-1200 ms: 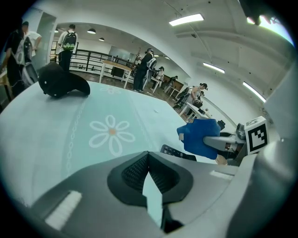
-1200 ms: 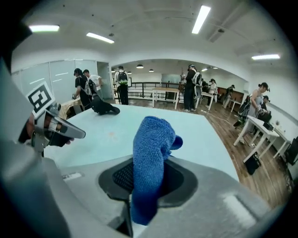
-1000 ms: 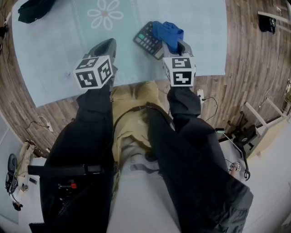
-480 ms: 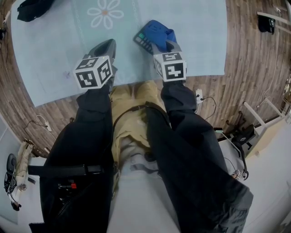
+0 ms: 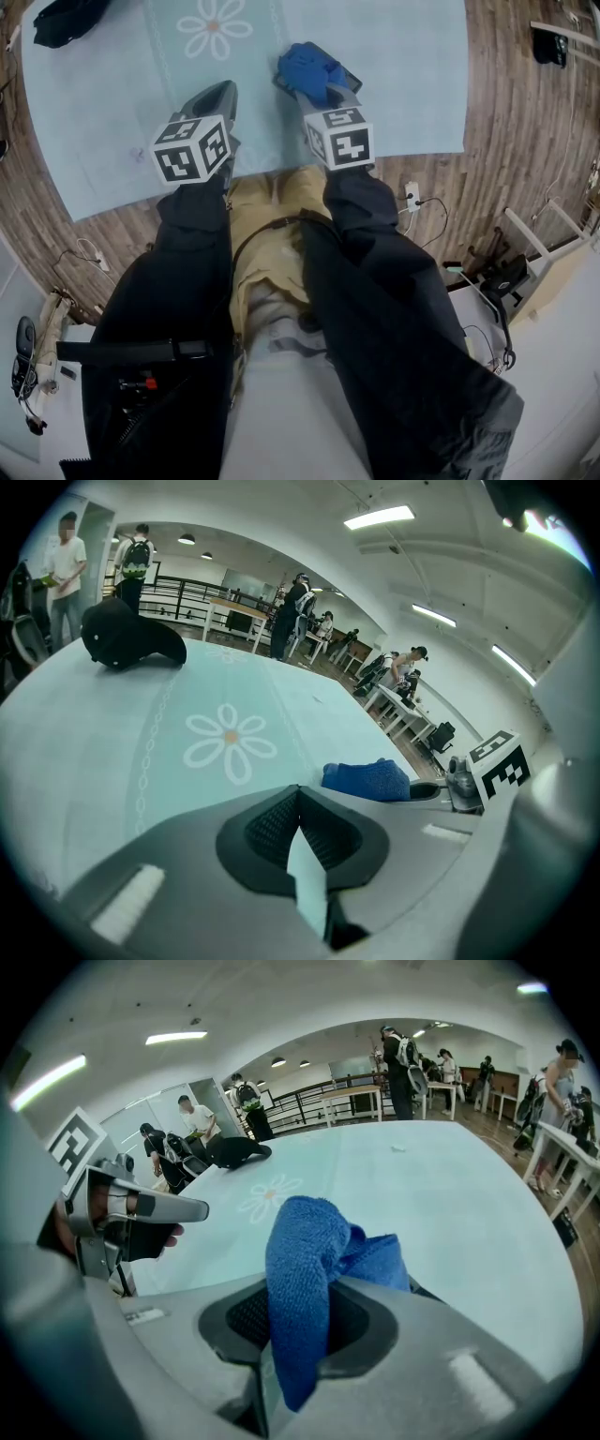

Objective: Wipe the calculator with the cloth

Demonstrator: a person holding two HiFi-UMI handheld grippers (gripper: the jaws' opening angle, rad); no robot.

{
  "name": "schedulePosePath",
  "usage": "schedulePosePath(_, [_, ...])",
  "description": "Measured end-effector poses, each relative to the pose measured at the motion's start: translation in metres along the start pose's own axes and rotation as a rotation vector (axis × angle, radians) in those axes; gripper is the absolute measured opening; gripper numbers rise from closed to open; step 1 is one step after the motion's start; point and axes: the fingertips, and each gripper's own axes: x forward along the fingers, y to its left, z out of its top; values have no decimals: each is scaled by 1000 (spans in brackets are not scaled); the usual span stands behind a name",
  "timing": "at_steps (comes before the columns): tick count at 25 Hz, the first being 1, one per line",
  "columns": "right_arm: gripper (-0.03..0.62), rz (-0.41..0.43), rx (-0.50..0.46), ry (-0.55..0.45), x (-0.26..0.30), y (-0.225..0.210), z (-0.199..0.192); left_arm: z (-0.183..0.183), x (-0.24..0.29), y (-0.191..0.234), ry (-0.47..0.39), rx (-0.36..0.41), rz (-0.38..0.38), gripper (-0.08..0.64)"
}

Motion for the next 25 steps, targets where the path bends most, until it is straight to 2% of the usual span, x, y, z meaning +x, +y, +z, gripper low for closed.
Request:
schedulePosePath(9, [95, 77, -48, 11, 10, 30, -1, 6, -3, 3, -3, 6, 10, -3])
schedulePosePath(15, [95, 186, -59, 3, 12, 57, -3, 11, -5, 4, -11, 11, 14, -3])
schedulePosePath(22, [95, 254, -56, -60, -8, 72, 8, 31, -12, 7, -65, 10, 14, -3])
schedulePosePath(25, [95, 248, -39, -111, -27, 69, 23, 50, -19, 1, -108, 1, -4, -3])
